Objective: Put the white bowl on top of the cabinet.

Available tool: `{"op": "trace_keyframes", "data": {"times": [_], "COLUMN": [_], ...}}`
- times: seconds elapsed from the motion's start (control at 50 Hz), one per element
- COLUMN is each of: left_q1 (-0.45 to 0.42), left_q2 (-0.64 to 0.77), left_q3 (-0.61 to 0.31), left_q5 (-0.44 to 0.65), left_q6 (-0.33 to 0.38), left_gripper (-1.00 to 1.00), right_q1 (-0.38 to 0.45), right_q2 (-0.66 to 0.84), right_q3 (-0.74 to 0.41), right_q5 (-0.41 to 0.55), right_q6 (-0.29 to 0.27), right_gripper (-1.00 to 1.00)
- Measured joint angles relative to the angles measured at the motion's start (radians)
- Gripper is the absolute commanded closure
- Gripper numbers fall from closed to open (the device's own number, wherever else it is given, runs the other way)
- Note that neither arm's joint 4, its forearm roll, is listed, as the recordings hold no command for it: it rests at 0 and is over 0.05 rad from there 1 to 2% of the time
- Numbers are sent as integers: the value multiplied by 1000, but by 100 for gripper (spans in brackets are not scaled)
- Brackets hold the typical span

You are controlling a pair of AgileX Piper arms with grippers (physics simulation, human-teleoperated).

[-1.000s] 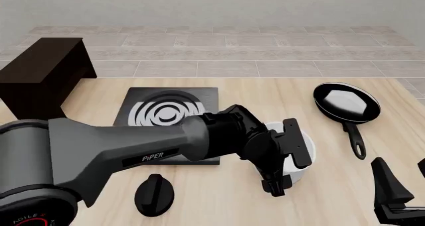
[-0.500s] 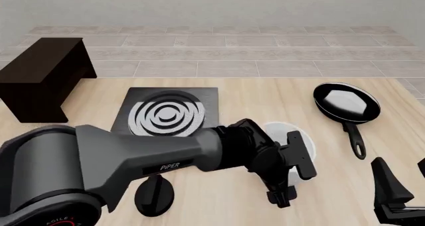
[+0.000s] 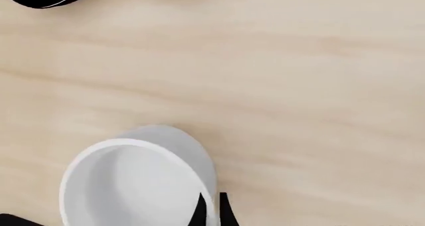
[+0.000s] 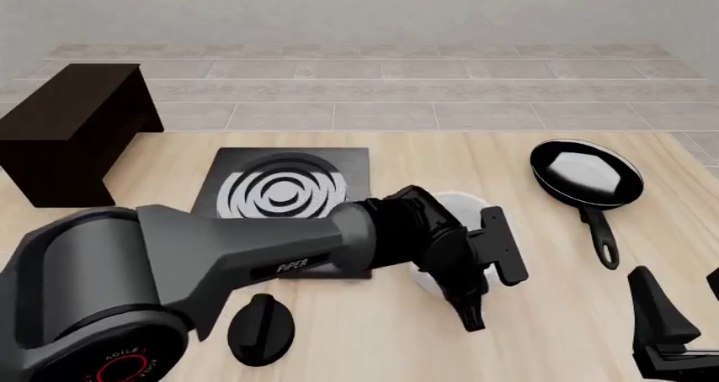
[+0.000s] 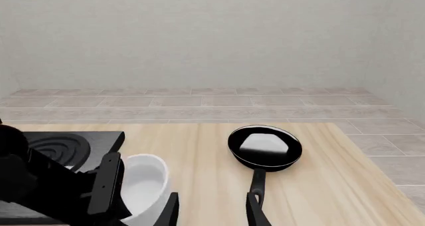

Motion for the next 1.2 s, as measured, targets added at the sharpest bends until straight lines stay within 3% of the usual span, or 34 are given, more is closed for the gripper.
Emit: {"op": "trace_keyframes", "data": {"times": [0.64,1.2], "left_q1": [96,282], "left_q2": [-85,-257], "left_q3": [-113,-66], "left_q5": [66,36], "left_q6": [140,144], "left_gripper": [100,100], "right_q1": [0,0], "right_q2": [0,0], "right_q3": [0,0], "right_q5": [0,0], "right_q6": [0,0], "right_gripper": [-100,-100]}}
